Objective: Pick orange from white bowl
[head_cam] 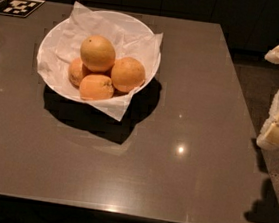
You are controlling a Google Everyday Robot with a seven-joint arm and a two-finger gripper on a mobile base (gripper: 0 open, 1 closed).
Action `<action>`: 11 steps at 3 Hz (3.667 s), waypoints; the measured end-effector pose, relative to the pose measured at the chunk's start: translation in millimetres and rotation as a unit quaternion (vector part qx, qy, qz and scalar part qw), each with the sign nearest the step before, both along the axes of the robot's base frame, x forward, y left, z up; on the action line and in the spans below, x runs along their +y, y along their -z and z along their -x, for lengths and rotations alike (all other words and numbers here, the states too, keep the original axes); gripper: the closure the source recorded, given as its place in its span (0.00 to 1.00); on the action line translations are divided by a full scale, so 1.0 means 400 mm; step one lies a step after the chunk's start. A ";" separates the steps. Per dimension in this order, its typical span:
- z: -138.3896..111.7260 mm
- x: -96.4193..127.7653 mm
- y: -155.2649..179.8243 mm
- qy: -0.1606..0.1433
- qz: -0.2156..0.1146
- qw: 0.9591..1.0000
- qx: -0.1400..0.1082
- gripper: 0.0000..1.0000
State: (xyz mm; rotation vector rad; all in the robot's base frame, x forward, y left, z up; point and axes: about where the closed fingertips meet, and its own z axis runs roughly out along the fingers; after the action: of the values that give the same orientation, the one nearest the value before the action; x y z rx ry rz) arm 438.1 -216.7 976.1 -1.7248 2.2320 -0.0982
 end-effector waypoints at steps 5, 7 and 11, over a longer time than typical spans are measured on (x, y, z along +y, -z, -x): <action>-0.086 0.260 -0.117 -0.078 0.067 0.995 -0.012 0.00; -0.112 0.353 -0.151 -0.100 0.039 0.993 -0.050 0.00; -0.237 0.727 -0.167 -0.167 -0.038 0.984 -0.054 0.00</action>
Offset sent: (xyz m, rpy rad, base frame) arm 0.0040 0.0107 0.0066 -0.0447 -0.0154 -0.0033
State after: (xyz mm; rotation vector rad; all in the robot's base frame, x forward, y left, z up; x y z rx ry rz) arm 532.9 74.2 1042.9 -1.9738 1.8182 -0.0282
